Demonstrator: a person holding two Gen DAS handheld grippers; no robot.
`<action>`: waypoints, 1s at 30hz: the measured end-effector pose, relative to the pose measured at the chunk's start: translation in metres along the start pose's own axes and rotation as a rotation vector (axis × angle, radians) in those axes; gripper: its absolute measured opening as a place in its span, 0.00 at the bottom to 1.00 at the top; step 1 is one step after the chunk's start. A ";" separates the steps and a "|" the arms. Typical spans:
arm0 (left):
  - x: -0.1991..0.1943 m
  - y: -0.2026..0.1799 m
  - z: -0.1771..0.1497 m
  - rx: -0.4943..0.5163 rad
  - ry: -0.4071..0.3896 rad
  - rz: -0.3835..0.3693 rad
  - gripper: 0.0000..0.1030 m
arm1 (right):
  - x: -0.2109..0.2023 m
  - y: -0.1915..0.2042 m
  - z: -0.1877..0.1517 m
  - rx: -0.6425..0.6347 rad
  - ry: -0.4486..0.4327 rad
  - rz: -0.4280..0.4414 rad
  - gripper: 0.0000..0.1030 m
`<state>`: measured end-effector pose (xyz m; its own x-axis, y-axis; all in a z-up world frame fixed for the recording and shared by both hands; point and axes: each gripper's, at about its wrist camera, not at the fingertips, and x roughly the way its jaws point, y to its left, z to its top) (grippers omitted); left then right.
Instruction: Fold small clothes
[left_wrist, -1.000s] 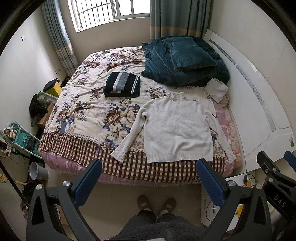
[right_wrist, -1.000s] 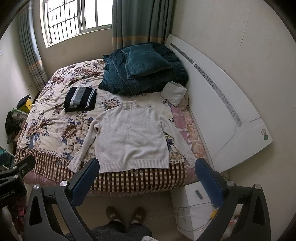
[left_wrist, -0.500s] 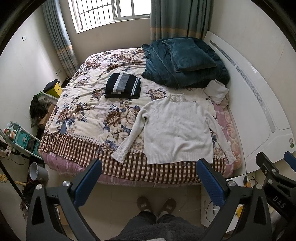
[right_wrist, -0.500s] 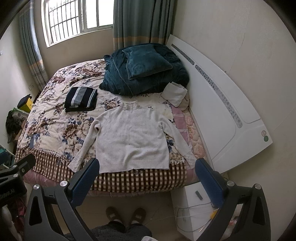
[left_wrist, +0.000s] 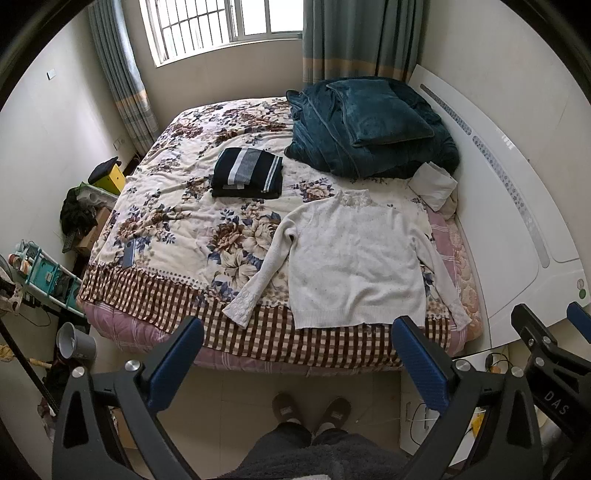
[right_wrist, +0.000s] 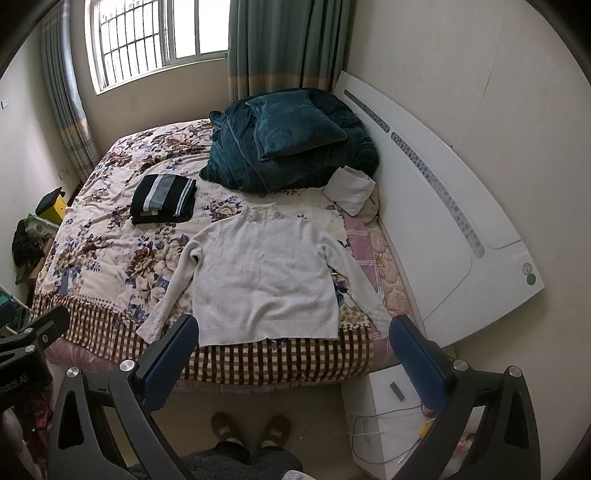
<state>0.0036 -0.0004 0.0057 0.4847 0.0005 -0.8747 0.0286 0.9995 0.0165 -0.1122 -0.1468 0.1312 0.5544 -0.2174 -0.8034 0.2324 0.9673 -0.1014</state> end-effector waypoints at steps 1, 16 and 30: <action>-0.001 -0.001 0.002 0.000 0.000 -0.001 1.00 | 0.000 0.001 0.000 0.000 -0.001 -0.001 1.00; -0.007 0.004 0.019 0.000 -0.007 -0.003 1.00 | -0.001 0.008 0.006 0.003 -0.006 -0.003 1.00; -0.002 0.005 0.015 -0.003 -0.005 -0.007 1.00 | -0.005 0.004 0.014 -0.002 -0.002 -0.001 1.00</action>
<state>0.0163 0.0039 0.0148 0.4889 -0.0069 -0.8723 0.0297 0.9995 0.0088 -0.1032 -0.1431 0.1429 0.5560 -0.2189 -0.8018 0.2316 0.9673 -0.1035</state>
